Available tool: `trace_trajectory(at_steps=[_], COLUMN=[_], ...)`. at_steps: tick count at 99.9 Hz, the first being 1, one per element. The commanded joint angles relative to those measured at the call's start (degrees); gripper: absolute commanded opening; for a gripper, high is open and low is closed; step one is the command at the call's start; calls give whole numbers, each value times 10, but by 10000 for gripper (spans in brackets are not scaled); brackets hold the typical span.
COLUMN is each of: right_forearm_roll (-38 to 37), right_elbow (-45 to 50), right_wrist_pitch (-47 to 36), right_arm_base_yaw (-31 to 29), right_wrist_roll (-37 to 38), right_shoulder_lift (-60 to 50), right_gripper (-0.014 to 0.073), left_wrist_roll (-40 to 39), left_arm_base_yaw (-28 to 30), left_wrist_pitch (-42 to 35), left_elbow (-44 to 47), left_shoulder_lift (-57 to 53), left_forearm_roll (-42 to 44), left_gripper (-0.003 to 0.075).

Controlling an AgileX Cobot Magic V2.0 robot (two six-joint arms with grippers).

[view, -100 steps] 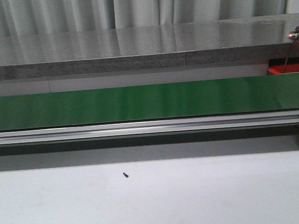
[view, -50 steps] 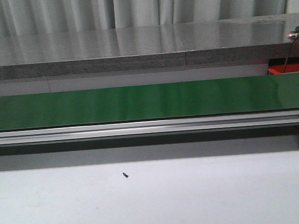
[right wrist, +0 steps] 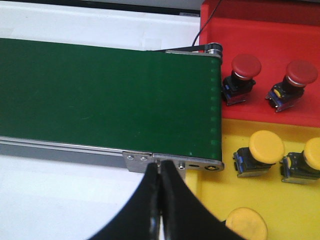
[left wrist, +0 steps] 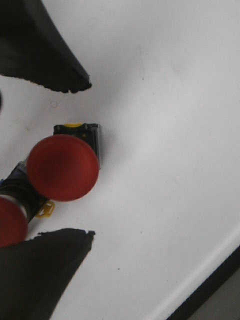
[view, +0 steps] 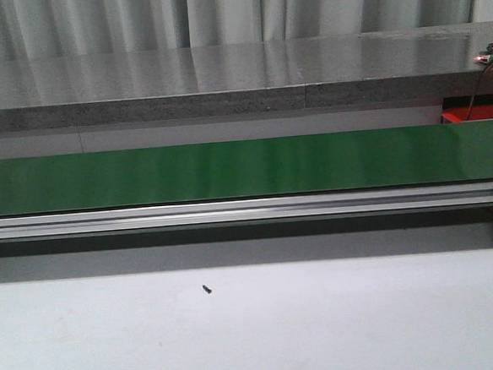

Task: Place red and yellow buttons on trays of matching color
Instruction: 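Grasp a red button from the cluster with the left gripper, then lower the red button onto the belt start and open the left gripper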

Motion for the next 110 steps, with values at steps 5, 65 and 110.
trace_trajectory(at_steps=[5,65,110], right_forearm_roll=[0,9,11], right_elbow=[-14,-13,-13], right_wrist_pitch=[-33,-32,-32], right_arm_base_yaw=[0,0,0], right_wrist_roll=[-1,-1,-1], right_shoulder_lift=[-6,-6,-6], right_gripper=[-71,-71,-71], left_wrist_roll=[-7,-7,-3], left_arm_base_yaw=[0,-7,-6], left_wrist_pitch=[-35,-42,21], left_elbow=[-19,-23,-67], left_shoulder_lift=[-21,9,-85], left_forearm_roll=[-8,-10,40], left_gripper=[546,296,189])
